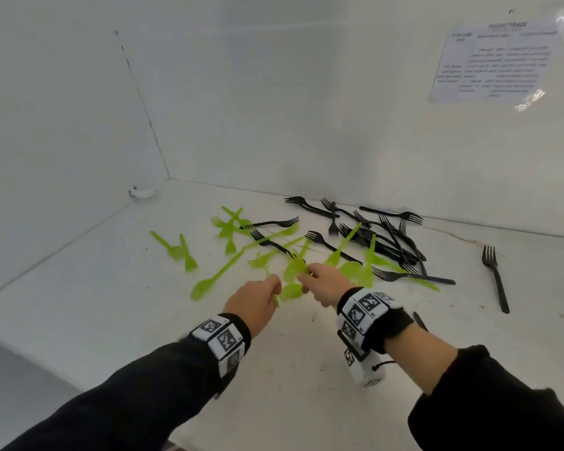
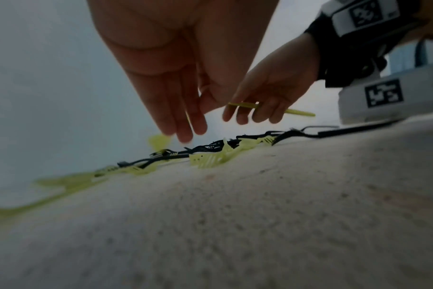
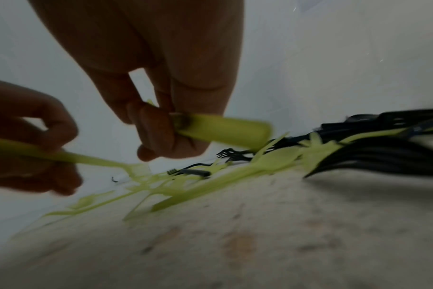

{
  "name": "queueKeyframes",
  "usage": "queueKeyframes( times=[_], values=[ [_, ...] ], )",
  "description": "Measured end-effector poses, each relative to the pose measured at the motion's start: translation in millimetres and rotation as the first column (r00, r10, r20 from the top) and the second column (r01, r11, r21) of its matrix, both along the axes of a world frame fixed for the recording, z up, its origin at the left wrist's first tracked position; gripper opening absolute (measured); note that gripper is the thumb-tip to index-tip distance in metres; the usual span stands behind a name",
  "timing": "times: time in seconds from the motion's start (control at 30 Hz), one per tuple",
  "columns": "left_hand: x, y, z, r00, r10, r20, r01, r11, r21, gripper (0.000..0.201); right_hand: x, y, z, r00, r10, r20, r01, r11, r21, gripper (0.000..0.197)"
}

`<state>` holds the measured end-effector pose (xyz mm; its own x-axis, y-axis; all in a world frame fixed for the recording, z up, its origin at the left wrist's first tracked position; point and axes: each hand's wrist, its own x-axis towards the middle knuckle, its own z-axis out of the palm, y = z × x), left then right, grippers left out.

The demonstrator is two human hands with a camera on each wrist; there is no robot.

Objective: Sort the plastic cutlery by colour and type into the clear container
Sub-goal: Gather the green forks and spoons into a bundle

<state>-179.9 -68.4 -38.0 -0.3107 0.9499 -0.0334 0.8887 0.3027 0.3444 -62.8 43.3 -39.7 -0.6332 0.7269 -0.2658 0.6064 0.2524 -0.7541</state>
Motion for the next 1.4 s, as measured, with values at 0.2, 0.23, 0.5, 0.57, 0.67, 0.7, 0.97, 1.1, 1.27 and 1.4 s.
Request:
queueKeyframes(
  times=[0.2,0.23,0.5,0.57,0.67,0.7,0.97,1.1,1.27,1.4],
  values=[
    [-20.2,-2.2,-13.1,0.972,-0.051,0.231,-0.013,0.963,0.269,0.012,-50.6,-21.8,-5.2,0.969,-0.141,-0.201,0.109,0.98,-0.164,0.008],
    [-26.0,-0.8,-15.5,0.967,-0.043,0.251,-0.035,0.954,0.296,0.009,-54.2,-24.0,-5.1,0.963,-0.162,-0.214,0.121,0.973,-0.195,0.005],
    [-55.3,7.1,-25.1,0.837,0.029,0.547,-0.159,0.968,0.193,0.032,-43.8,5.4,-13.2,0.925,-0.295,0.238,0.247,0.945,0.214,0.019],
    [-57.4,8.1,-25.7,0.847,0.014,0.531,-0.137,0.972,0.192,0.039,-40.7,14.2,-12.8,0.879,-0.266,0.395,0.183,0.954,0.236,0.035],
    [-60.3,9.1,-25.7,0.861,0.028,0.508,-0.139,0.973,0.182,0.036,-41.2,16.7,-12.6,0.838,-0.242,0.488,0.111,0.953,0.283,0.045],
    [-61.0,9.0,-24.9,0.877,0.029,0.48,-0.127,0.977,0.171,0.028,-41.0,17.3,-14.1,0.831,-0.244,0.5,0.105,0.951,0.291,0.047],
    [-58.9,12.4,-19.2,0.676,0.073,0.733,-0.205,0.974,0.092,0.025,-29.0,17.5,-7.0,0.777,-0.263,0.572,0.156,0.961,0.229,0.048],
    [-52.7,9.9,-19.0,0.702,0.068,0.709,-0.175,0.981,0.079,0.018,-25.4,15.1,-1.9,0.766,-0.283,0.577,0.166,0.954,0.249,0.033],
    [-47.6,9.1,-21.9,0.758,0.043,0.651,-0.146,0.984,0.106,0.02,-15.0,15.1,2.4,0.787,-0.309,0.534,0.21,0.948,0.24,0.014],
    [-43.0,6.2,-22.6,0.729,0.067,0.681,-0.167,0.983,0.082,0.022,3.0,21.4,3.1,0.882,-0.373,0.29,0.343,0.927,0.148,0.015]
  ],
)
